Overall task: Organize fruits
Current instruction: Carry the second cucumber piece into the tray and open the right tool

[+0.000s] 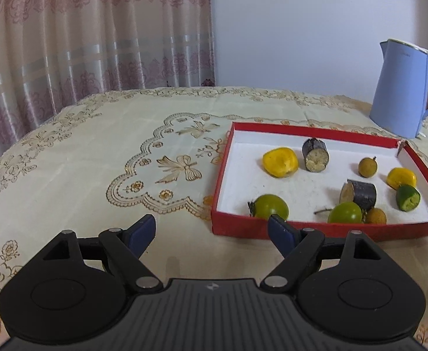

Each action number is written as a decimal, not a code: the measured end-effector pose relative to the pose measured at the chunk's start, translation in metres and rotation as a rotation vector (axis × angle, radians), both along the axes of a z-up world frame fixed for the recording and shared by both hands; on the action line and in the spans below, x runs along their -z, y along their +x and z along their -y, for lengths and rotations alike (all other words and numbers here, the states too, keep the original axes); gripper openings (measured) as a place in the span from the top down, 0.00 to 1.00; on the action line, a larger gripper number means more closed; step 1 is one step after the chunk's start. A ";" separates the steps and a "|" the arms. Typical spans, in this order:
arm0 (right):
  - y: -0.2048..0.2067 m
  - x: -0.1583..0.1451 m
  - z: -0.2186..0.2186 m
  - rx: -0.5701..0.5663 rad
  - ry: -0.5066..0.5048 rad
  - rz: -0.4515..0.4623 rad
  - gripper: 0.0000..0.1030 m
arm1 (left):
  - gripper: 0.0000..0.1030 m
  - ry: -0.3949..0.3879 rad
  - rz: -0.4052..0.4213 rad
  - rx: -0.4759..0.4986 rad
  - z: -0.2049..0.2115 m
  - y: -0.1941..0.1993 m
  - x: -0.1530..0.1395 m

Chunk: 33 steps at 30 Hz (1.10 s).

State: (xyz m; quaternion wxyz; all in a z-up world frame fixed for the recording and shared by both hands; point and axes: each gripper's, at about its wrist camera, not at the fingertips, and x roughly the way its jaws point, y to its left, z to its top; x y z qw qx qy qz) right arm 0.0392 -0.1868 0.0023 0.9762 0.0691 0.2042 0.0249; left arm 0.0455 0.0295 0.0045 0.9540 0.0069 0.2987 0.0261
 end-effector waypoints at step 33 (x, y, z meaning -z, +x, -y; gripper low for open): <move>0.077 -0.004 -0.009 0.017 -0.055 -0.056 0.70 | 0.18 0.035 -0.005 0.063 0.013 -0.009 0.027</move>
